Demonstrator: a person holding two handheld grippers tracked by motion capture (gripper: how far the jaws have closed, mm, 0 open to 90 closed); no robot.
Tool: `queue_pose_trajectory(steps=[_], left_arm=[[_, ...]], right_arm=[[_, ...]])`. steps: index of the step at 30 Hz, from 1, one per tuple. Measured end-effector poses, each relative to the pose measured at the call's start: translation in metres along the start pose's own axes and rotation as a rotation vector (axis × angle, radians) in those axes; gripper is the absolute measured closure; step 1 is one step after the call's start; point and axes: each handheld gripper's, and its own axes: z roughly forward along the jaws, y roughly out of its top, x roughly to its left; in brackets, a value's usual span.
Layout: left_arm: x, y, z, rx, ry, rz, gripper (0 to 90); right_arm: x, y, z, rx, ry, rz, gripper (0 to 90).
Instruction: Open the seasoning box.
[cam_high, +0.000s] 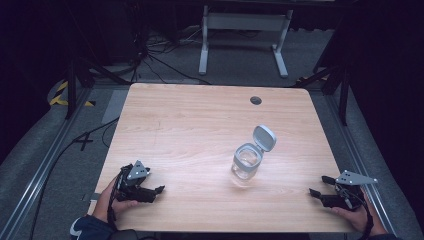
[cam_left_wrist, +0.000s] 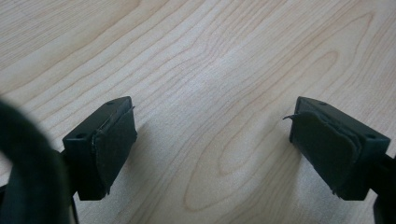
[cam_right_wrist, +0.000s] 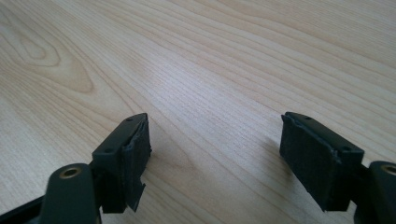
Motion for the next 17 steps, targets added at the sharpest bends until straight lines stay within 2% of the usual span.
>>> queue_pose_trajectory(steps=[17], left_arm=[[0.0, 0.0, 0.0, 0.0, 0.0, -0.001, 14.8]], right_arm=[[0.0001, 0.0002, 0.0002, 0.003, 0.003, -0.001, 23.6]])
